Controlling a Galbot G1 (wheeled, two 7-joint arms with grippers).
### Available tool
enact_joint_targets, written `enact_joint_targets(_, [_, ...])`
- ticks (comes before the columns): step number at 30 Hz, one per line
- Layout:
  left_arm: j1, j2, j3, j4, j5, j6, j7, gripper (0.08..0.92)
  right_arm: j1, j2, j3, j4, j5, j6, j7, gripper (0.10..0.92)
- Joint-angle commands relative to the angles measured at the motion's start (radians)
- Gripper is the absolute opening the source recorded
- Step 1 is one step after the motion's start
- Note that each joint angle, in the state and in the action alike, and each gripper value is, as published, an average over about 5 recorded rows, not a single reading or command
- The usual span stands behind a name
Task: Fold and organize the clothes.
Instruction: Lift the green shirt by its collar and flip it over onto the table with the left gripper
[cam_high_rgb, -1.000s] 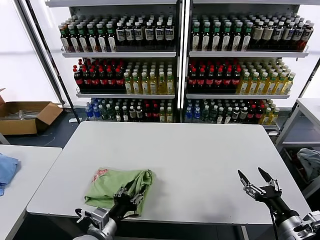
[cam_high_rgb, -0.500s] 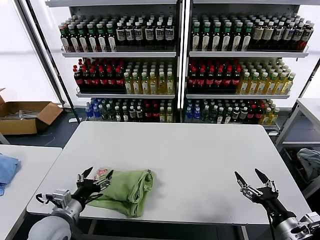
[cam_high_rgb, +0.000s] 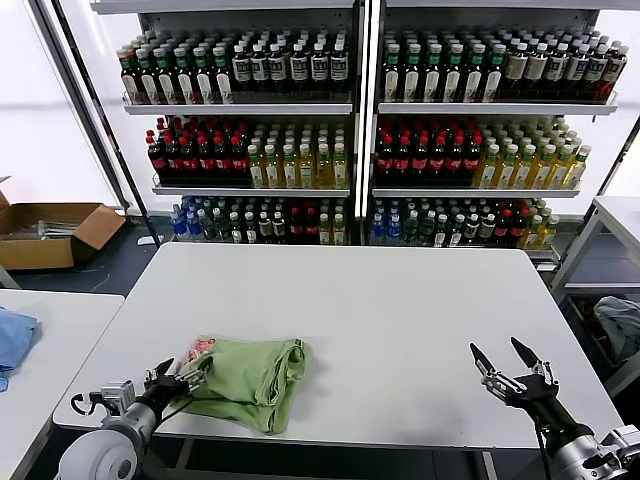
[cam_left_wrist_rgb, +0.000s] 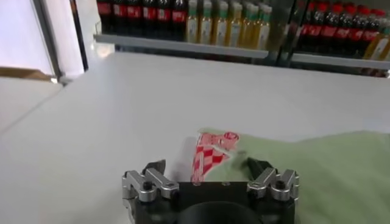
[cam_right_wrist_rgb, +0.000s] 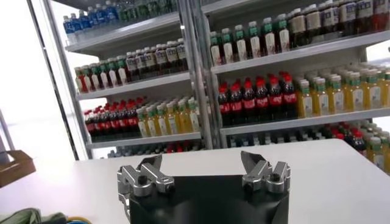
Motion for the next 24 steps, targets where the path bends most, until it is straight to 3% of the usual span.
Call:
enact_joint_targets(1, [-0.037, -0.027, 0.022, 0.076, -0.12, 0.032, 0.01, 0.823, 0.007, -0.001, -0.002, 0.006, -0.001, -0.002, 0.001, 0.823])
enact_joint_targets(5, [-0.012, -0.043, 0.027, 0.04, -0.113, 0.011, 0.011, 0.771, 0.013, -0.009, 0.003, 0.001, 0.002, -0.004, 0.003, 0.823])
enact_joint_targets(16, [0.029, -0.108, 0.022, -0.014, 0.049, -0.116, -0.024, 0.455, 0.041, -0.011, -0.029, -0.017, 0.002, -0.007, 0.004, 0.823])
enact_joint_targets(21, [0.057, -0.13, -0.057, -0.042, 0.07, -0.177, -0.104, 0.308, 0.047, -0.012, -0.035, -0.027, 0.002, -0.005, 0.001, 0.823])
enact_joint_targets(24, [0.081, -0.106, -0.185, -0.052, 0.028, -0.187, -0.134, 0.223, 0.048, -0.015, -0.036, -0.03, 0.005, -0.003, -0.002, 0.823])
